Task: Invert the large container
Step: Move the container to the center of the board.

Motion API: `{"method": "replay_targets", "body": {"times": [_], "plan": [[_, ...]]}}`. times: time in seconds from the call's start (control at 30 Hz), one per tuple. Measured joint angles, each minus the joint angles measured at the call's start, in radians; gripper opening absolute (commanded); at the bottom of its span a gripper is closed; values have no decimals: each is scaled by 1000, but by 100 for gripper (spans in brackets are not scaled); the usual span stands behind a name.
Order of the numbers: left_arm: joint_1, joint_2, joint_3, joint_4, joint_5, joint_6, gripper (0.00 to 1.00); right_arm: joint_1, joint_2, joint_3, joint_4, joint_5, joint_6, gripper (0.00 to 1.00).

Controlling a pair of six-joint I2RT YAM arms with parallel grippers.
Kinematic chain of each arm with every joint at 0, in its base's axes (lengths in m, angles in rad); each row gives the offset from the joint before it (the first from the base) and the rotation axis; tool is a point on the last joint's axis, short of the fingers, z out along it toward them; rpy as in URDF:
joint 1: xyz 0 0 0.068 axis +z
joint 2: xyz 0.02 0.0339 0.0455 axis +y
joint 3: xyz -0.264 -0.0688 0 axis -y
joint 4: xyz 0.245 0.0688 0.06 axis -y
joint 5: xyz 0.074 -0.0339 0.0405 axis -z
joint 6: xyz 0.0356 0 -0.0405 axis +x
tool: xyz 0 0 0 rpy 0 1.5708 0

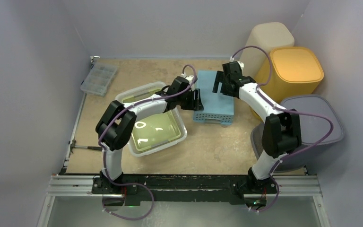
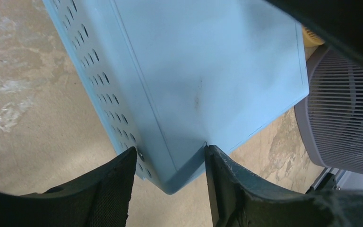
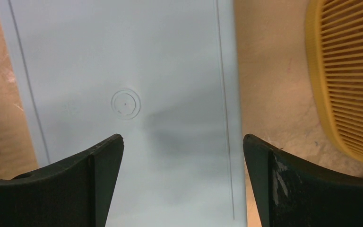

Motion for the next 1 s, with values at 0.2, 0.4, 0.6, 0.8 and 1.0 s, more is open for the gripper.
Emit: {"method": "replay_targets", "body": {"times": [0.2, 0.4, 0.6, 0.8, 1.0], "plan": [[-17, -15, 0, -42, -16, -2, 60, 5, -137, -23, -27, 23, -8, 99], [-20, -108, -5, -111, -57, -1, 63, 5, -387, -202, 9, -83, 9, 99], [-21, -350, -38, -170, -205, 3, 71, 14, -531, -371, 72, -249, 74, 99], [-20, -679, -127, -298, -560, 7, 83, 149, -540, -470, 136, -319, 168, 99], [34, -837, -218, -479, -763, 10, 89, 321, -424, -472, 190, -282, 260, 99]]}}
